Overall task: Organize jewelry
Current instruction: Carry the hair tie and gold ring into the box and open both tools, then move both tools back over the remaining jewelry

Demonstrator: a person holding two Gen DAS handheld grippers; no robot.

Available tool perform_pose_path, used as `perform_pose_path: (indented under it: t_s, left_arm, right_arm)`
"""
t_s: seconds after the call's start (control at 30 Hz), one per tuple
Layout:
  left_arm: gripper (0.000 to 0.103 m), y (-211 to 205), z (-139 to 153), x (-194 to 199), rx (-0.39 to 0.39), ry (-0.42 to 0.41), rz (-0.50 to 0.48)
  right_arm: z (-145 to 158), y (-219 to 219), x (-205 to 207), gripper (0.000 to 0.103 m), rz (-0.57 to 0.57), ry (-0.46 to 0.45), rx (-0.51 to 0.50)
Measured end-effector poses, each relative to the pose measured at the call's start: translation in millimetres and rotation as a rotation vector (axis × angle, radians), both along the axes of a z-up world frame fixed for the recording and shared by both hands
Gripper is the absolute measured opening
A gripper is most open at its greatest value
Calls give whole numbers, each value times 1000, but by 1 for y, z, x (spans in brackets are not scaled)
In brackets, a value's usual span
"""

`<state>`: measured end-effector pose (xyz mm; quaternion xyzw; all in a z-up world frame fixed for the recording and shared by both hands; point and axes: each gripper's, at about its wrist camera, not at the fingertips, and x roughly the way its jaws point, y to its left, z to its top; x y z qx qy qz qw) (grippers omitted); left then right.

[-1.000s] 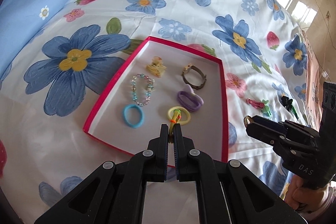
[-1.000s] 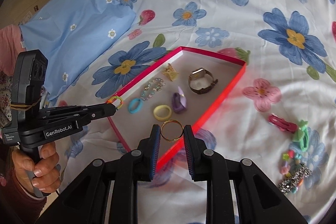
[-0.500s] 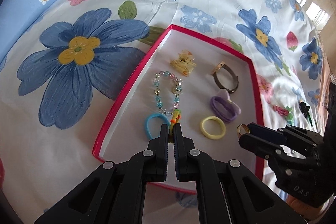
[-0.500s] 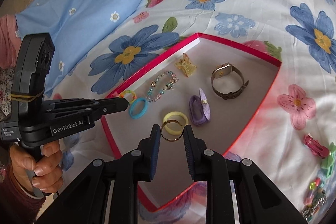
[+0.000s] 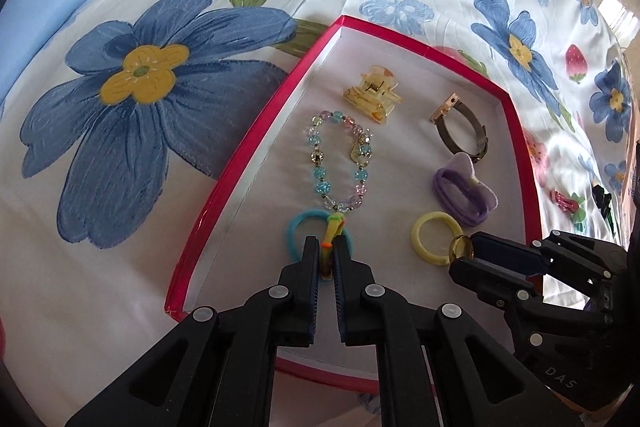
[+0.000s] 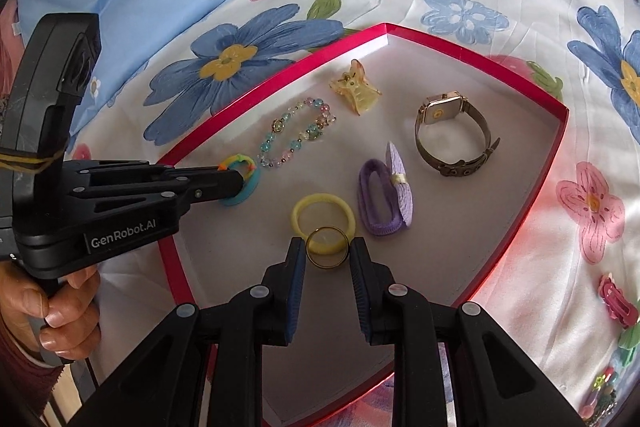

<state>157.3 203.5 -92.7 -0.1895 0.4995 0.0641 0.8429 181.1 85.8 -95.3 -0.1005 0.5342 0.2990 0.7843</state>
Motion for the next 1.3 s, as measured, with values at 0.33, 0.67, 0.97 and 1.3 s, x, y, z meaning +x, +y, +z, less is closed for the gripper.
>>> perform_pose_path:
  t_s: [0.33,0.67,0.97,1.3]
  left_arm:
    - [23,-4,10,-7,36,-17,9]
    - [36,-4,39,-33,32,-76,47]
    - [50,-18,64,-63,1,-126,48]
    - [66,-59,84,-72,15,-144,-62]
  right_arm:
    - [2,-3,2,25,-11,11,21]
    - [36,-29,-9,36,-77,-36,114]
    - [72,-87,-30,44,-205,-90,191]
    - [87,-160,-56,51,-339,-128,182]
